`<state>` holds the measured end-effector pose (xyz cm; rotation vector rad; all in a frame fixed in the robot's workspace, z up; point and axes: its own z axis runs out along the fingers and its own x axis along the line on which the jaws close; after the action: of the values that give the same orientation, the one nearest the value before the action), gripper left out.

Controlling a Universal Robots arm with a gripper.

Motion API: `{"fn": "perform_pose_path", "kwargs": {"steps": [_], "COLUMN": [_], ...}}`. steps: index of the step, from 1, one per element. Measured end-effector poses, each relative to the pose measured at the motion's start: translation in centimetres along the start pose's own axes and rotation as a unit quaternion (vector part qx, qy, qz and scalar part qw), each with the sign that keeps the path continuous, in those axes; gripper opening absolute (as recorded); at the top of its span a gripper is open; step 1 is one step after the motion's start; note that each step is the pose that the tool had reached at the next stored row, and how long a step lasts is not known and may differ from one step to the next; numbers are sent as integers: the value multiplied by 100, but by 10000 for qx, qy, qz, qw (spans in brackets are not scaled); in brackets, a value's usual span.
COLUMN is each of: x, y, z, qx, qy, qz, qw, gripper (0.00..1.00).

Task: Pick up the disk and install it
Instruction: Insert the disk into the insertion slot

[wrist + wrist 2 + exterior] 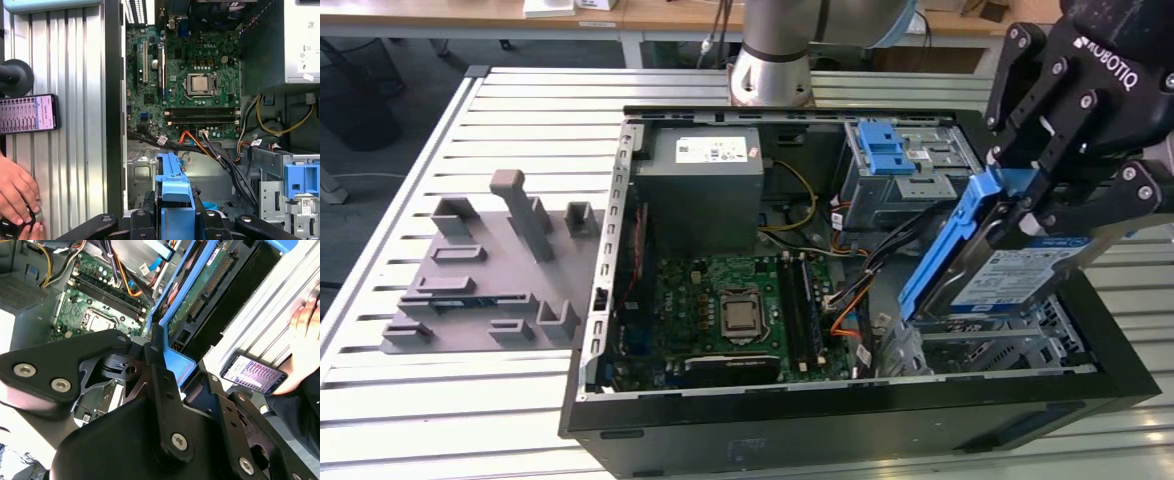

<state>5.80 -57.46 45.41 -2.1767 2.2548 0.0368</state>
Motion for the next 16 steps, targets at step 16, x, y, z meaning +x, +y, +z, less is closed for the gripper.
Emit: {"fn": "perform_pose_path", "kwargs": {"steps": [16], "x": [-14], "y": [-158], "z": [78], "qx": [-1], "qy": [2], "qz": [-37], "qw": [10000], "gripper": [36]}}
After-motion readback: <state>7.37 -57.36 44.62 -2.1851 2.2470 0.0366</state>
